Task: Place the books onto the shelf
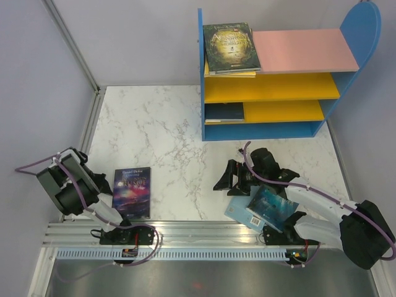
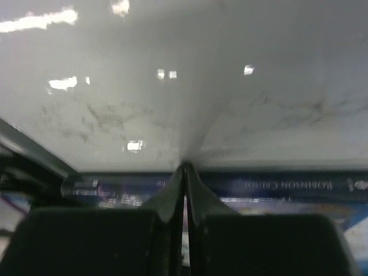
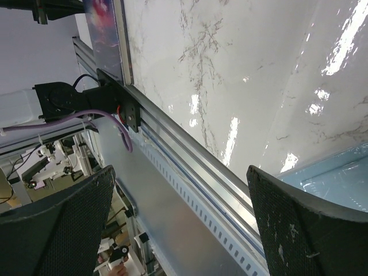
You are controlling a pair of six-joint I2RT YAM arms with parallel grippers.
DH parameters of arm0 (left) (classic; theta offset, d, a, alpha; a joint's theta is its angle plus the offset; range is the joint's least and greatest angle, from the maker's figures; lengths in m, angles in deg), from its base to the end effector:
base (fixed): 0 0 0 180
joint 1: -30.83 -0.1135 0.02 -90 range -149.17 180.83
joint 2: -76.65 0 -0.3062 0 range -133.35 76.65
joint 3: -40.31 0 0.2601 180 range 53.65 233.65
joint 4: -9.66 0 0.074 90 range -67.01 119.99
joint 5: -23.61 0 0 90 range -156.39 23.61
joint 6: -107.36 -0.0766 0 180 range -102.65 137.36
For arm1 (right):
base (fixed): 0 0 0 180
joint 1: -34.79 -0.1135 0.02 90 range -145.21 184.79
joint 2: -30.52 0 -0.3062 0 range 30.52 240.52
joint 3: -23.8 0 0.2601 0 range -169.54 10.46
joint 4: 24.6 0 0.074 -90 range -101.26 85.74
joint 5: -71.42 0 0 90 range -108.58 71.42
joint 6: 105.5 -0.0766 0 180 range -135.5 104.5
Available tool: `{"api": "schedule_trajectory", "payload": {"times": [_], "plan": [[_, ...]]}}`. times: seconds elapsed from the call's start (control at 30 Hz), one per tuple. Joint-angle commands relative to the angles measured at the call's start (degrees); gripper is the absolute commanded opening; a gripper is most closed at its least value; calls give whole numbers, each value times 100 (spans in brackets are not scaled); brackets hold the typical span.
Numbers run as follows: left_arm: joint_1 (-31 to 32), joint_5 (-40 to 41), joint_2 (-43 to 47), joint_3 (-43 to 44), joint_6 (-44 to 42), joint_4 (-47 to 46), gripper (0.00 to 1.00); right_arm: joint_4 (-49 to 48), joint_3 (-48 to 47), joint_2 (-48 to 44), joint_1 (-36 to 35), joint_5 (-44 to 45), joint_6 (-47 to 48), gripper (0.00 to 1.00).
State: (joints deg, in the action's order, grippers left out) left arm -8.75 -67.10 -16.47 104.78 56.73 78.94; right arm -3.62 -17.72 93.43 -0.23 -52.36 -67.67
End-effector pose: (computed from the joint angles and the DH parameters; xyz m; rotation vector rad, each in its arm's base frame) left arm 0.1888 0.1548 0.1454 1.9102 -2.3173 0.0190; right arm 0.1594 0.1637 0.1985 0.0430 2.6158 1.3593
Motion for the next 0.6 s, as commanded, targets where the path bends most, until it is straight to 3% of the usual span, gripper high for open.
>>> {"api": "schedule_trajectory", "payload": {"times": [0.0,0.17,0.23,0.43,0.57], "plan": [[142,53,-259,-191,246,-145,3,115,-12,-227,-13,3,145,98],[818,230,-479,-437,596,-285,2,291,85,-464,-13,82,206,98],[1502,238,-427,-525,842,-338,2,282,146,-473,-13,82,198,98],[3384,-754,-128,-851,2028,-821,2,282,191,-438,-13,117,224,98],[4709,-991,-337,-509,2102,-1225,2,203,243,-315,-13,205,242,98]]}}
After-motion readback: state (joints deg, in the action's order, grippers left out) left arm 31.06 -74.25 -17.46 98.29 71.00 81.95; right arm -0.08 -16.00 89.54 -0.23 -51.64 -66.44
